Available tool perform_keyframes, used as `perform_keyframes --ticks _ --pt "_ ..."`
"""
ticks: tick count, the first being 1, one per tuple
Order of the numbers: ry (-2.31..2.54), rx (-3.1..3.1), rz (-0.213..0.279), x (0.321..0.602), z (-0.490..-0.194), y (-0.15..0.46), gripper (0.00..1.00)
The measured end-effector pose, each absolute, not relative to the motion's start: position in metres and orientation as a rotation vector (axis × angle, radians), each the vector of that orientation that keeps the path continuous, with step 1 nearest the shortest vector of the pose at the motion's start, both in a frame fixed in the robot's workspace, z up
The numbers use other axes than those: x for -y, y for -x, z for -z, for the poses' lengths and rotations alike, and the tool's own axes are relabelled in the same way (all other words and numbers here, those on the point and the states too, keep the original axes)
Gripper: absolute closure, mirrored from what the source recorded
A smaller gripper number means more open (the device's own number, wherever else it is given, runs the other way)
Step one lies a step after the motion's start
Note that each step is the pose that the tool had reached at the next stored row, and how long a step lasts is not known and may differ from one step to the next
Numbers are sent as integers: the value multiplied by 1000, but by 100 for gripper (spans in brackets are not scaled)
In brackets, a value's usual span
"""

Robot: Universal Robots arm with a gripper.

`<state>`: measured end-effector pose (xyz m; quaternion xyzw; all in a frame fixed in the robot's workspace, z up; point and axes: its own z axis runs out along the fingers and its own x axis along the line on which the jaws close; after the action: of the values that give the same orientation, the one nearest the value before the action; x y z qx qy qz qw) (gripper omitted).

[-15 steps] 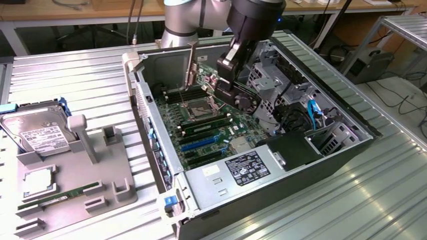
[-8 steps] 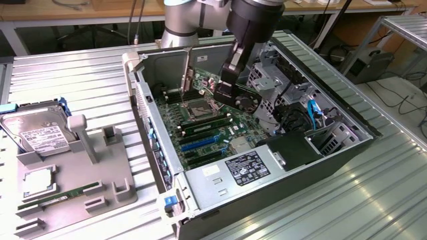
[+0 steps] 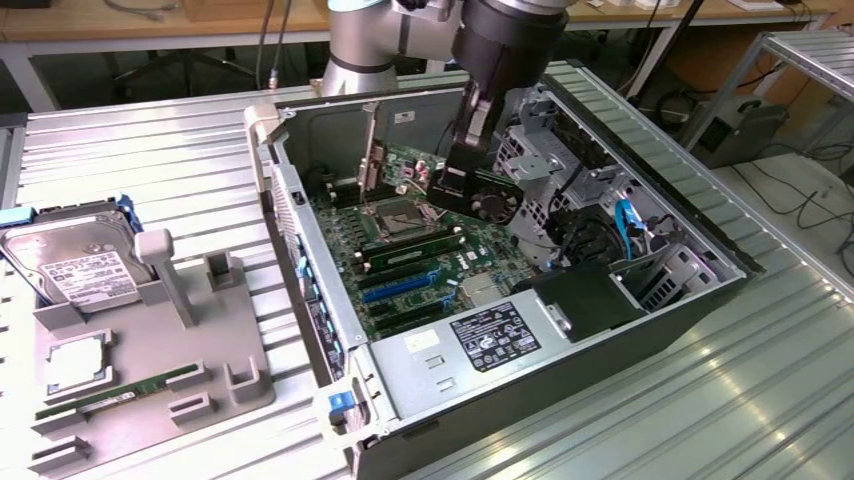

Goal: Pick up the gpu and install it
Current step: 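Insert the gpu into the slot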

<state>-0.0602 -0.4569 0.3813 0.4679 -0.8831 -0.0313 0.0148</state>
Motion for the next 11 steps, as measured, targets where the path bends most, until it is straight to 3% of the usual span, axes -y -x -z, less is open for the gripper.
perform_keyframes --ticks 11 --pt "-1776 2545 92 457 -375 60 74"
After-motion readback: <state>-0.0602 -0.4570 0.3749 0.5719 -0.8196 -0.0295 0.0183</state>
